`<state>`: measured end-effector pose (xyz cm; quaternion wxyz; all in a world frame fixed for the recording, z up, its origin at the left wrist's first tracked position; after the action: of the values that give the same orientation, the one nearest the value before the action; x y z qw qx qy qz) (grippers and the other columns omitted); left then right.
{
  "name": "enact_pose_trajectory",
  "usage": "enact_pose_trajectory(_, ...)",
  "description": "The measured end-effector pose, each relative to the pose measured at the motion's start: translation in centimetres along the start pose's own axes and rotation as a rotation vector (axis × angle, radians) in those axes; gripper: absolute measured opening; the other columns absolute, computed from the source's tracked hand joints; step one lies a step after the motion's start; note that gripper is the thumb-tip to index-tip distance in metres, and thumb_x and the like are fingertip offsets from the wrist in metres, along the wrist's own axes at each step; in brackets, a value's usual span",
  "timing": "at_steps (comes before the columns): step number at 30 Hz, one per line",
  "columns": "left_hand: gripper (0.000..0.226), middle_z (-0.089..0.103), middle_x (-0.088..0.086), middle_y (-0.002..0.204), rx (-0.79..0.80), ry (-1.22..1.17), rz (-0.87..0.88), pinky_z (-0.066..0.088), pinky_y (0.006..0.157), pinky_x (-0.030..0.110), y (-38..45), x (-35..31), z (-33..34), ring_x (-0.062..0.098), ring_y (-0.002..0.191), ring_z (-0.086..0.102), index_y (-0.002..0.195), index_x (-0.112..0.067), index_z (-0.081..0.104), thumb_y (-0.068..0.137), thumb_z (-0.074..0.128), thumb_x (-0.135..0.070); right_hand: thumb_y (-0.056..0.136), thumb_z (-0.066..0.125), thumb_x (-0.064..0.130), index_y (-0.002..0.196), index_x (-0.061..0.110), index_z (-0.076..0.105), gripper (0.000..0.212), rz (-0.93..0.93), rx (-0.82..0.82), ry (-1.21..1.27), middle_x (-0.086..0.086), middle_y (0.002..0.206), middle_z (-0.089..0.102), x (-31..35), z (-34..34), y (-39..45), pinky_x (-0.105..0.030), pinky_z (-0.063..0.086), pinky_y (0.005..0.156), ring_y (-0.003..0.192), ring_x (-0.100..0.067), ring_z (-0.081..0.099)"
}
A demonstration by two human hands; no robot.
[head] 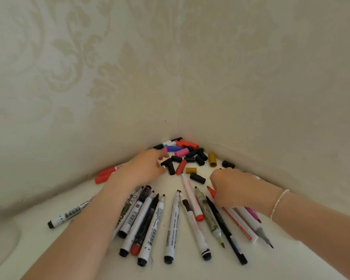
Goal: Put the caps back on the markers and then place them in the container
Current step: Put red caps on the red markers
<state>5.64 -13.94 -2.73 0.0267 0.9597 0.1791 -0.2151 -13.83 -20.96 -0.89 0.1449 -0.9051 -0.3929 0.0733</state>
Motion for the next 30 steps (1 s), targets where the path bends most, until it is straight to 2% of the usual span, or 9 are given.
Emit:
enact_pose_trajectory(3,0.056,0.042,-0.002,0.147,0.017,0.069,0.091,0.037,0.105,0.034,0.4,-0.3,1.2,0.02,0.129,0.045,0.145,-0.038,0.033,0.095,0.051,-0.019,0.08,0.066,0.018,0.072,0.013,0.04,0.028,0.026,-0.098,0.243,-0.002,0.064,0.043,-1.1,-1.7,0.5,-0.024,0.032,0.048,0.054,-0.014,0.043)
enact_pose_trajectory(6,0.06,0.028,-0.002,0.155,-0.067,0.211,0.02,0.023,0.115,0.041,0.9,0.6,1.3,0.02,0.14,0.031,0.149,-0.027,0.024,0.096,0.05,-0.024,0.082,0.067,0.007,0.066,0.013,0.037,0.035,0.048,-0.195,0.773,-0.01,0.066,0.056,-2.5,-3.6,1.0,-0.034,0.056,0.06,0.066,-0.026,0.069)
enact_pose_trajectory(11,0.047,0.046,0.009,0.138,-0.084,0.076,-0.087,0.038,0.098,0.031,0.7,2.4,-0.3,0.025,0.122,0.048,0.138,-0.013,0.042,0.096,0.053,-0.03,0.087,0.062,0.002,0.078,0.009,0.044,0.022,0.032,-0.229,1.343,-0.022,0.086,0.07,-2.7,-4.2,2.5,-0.036,0.058,0.07,0.074,-0.027,0.073)
enact_pose_trajectory(14,0.042,0.052,0.009,0.135,-0.091,-0.018,-0.109,0.038,0.094,0.027,0.4,2.4,-1.3,0.021,0.118,0.052,0.136,-0.015,0.048,0.095,0.054,-0.021,0.087,0.062,0.0,0.088,0.006,0.048,0.015,0.049,-0.214,1.514,-0.024,0.092,0.069,-1.4,-4.4,3.6,-0.03,0.057,0.057,0.069,-0.024,0.071)
enact_pose_trajectory(16,0.037,0.06,0.005,0.128,-0.104,-0.209,-0.079,0.04,0.093,0.026,0.1,1.9,-1.8,0.015,0.108,0.055,0.13,-0.017,0.055,0.094,0.056,-0.016,0.086,0.061,-0.004,0.094,0.005,0.049,0.017,-0.001,-0.179,1.637,-0.023,0.095,0.068,-0.1,-4.8,4.4,-0.028,0.057,0.055,0.071,-0.024,0.072)
enact_pose_trajectory(20,0.039,0.068,0.001,0.118,0.013,-0.931,0.0,0.044,0.103,0.032,-0.2,-0.1,-2.2,0.014,0.111,0.062,0.122,-0.023,0.052,0.087,0.068,-0.018,0.087,0.055,-0.01,0.118,0.004,0.044,0.035,-0.159,-0.132,1.89,-0.023,0.109,0.062,2.9,-5.8,6.5,-0.039,0.058,0.075,0.094,-0.03,0.07)
enact_pose_trajectory(25,0.037,0.07,0.022,0.096,-0.155,-1.049,-0.047,0.056,0.083,0.041,0.0,-0.6,-2.2,0.027,0.083,0.071,0.124,-0.018,0.044,0.092,0.059,-0.005,0.083,0.061,-0.008,0.115,0.002,0.05,0.035,-0.244,-0.159,1.809,-0.024,0.104,0.066,6.2,-6.2,8.5,-0.047,0.055,0.087,0.092,-0.031,0.07)
enact_pose_trajectory(28,0.034,0.066,0.012,0.083,-0.269,-0.908,-0.08,0.056,0.062,0.028,-0.4,0.1,-4.1,0.012,0.057,0.064,0.117,-0.022,0.046,0.094,0.047,0.002,0.08,0.065,-0.002,0.102,0.009,0.061,0.025,-0.145,-0.384,1.364,-0.015,0.101,0.068,6.7,-6.2,10.5,-0.037,0.056,0.085,0.093,-0.027,0.067)
enact_pose_trajectory(30,0.037,0.065,0.008,0.082,-0.355,-0.721,-0.08,0.05,0.06,0.031,-0.4,1.2,-5.3,0.011,0.056,0.057,0.117,-0.027,0.049,0.09,0.047,-0.002,0.081,0.062,0.001,0.098,0.012,0.065,0.02,-0.132,-0.439,1.025,-0.008,0.097,0.066,7.0,-5.6,12.1,-0.034,0.054,0.083,0.094,-0.025,0.065)
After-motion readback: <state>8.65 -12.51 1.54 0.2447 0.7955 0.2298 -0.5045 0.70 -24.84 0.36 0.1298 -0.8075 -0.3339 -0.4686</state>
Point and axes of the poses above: each hand's wrist, its own y-axis towards the middle knuckle, its own z-axis out of the palm, x = y × z, the point moved 1 cm from there along y, towards the middle knuckle
